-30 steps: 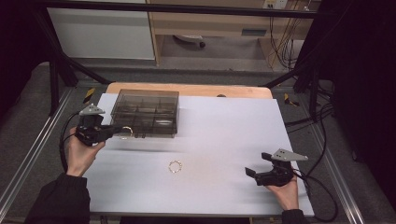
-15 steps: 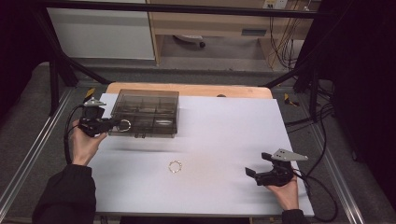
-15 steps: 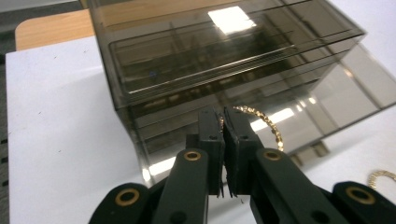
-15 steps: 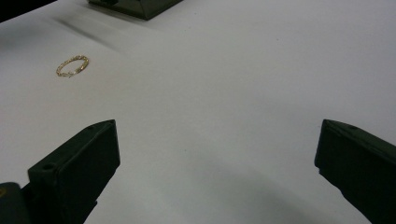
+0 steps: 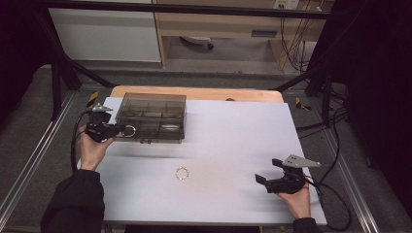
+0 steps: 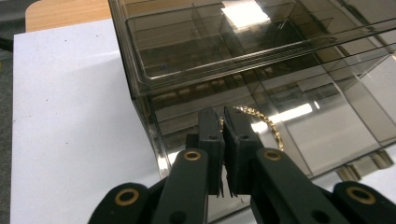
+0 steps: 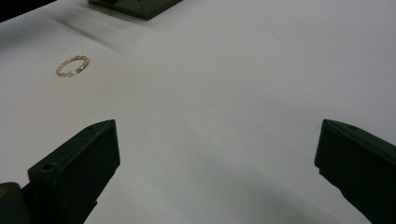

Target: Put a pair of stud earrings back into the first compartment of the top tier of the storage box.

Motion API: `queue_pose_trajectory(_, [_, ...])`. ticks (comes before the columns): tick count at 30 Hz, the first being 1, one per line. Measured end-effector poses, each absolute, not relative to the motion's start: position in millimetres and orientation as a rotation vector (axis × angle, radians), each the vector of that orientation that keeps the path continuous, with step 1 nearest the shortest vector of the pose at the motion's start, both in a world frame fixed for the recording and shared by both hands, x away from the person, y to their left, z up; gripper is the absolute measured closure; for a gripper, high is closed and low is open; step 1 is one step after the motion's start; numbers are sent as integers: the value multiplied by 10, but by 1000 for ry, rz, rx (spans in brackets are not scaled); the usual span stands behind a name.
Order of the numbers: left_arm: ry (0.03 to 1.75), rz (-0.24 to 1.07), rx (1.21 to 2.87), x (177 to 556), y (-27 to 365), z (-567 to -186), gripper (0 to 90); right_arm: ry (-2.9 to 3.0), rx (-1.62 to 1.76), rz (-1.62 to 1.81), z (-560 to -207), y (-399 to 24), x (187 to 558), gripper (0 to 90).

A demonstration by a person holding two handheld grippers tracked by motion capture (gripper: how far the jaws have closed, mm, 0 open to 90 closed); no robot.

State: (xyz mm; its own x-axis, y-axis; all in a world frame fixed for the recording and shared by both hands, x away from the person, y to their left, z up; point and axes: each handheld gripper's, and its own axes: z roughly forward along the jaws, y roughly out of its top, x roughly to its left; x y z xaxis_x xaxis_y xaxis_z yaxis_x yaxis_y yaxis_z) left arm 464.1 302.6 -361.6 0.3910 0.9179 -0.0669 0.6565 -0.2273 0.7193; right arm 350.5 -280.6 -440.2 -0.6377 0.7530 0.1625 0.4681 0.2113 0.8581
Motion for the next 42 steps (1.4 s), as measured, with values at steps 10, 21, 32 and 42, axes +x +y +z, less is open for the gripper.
queue_pose_trajectory(10, [1337, 491, 1954, 4628, 3039, -3623, 788, 2199, 1151, 1395, -4401, -2806, 3504, 5])
queue_pose_trajectory(21, [1265, 545, 1952, 4376, 3012, -3467, 483, 2198, 1155, 1397, -4398, -2808, 3502, 5])
queue_pose_trajectory(32, [1133, 523, 1972, 4038, 2843, -3508, 289, 2200, 1155, 1397, -4401, -2805, 3503, 5])
queue_pose_trajectory(42, [1068, 501, 1985, 3845, 2619, -3679, 155, 2202, 1154, 1396, -4403, -2804, 3503, 6])
